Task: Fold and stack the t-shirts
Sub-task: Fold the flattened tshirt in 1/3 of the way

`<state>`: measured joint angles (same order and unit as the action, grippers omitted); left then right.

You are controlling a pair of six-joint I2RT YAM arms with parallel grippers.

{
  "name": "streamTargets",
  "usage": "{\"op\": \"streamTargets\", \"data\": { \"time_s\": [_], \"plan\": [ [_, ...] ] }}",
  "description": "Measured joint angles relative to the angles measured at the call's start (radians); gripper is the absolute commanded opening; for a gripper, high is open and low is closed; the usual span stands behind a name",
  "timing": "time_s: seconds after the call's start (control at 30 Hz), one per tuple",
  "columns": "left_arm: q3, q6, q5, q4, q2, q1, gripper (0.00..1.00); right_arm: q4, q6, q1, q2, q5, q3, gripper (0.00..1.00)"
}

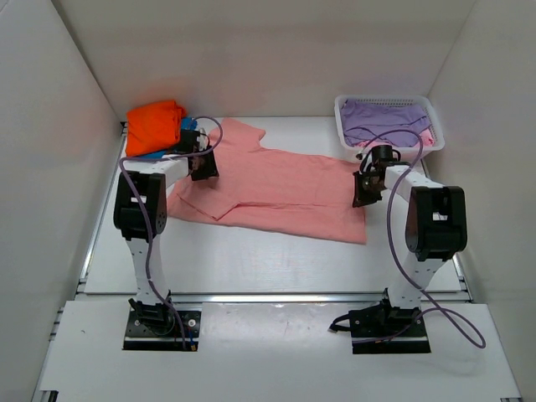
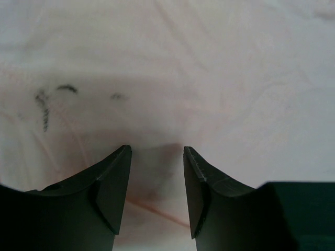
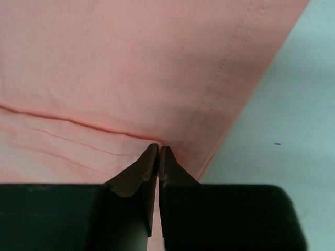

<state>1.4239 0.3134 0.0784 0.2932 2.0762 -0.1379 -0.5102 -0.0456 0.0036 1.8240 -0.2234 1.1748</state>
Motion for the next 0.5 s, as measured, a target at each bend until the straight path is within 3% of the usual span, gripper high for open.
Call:
{"op": "streamTargets", "data": {
  "time_s": [0.2,0.5],
  "plan": [
    [0.102,0.023,0.011,-0.002,0.074,-0.007,0.51,-0.008,0.008,0.021,-0.052,-0.007,-0.033,0.00],
    [0.106,0.051,0.011,-0.002,0.078,-0.003,0.52,-0.092,0.095,-0.024,-0.224,-0.071,-0.078,0.00]
  ]
}}
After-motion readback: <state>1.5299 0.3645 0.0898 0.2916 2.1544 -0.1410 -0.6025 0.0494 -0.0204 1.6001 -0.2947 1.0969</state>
